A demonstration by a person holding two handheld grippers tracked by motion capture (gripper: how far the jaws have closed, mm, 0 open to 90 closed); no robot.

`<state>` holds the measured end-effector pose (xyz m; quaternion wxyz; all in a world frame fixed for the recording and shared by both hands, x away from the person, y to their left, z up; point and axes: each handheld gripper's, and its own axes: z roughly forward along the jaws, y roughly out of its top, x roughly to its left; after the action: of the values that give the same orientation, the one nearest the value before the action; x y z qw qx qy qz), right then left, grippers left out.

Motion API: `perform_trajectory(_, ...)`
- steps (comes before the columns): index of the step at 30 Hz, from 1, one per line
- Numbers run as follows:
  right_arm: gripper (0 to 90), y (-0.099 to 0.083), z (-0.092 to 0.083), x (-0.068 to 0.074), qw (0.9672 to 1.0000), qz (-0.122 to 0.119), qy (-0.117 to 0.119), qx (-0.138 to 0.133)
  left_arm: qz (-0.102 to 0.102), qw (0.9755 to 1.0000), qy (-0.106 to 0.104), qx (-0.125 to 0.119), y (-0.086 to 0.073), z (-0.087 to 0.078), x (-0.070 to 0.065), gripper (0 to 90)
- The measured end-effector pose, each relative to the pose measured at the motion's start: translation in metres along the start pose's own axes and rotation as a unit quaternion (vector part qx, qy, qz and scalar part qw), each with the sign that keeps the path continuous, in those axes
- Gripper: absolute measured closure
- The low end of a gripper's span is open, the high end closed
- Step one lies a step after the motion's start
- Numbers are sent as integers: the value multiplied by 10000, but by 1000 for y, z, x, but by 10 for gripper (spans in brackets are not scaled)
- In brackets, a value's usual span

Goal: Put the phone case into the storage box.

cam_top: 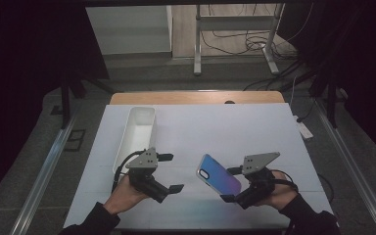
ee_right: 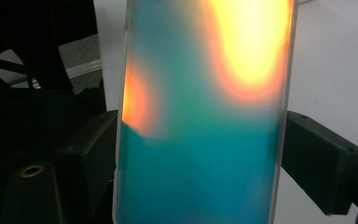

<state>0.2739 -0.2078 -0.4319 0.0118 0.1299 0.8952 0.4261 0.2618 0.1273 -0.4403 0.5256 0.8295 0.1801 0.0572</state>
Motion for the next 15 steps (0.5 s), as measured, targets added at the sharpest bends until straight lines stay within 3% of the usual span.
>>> perform_trajectory(15,164,6,5,8,9991,-124,377,-170,126,9979,-570,-276,11,15,-3,1)
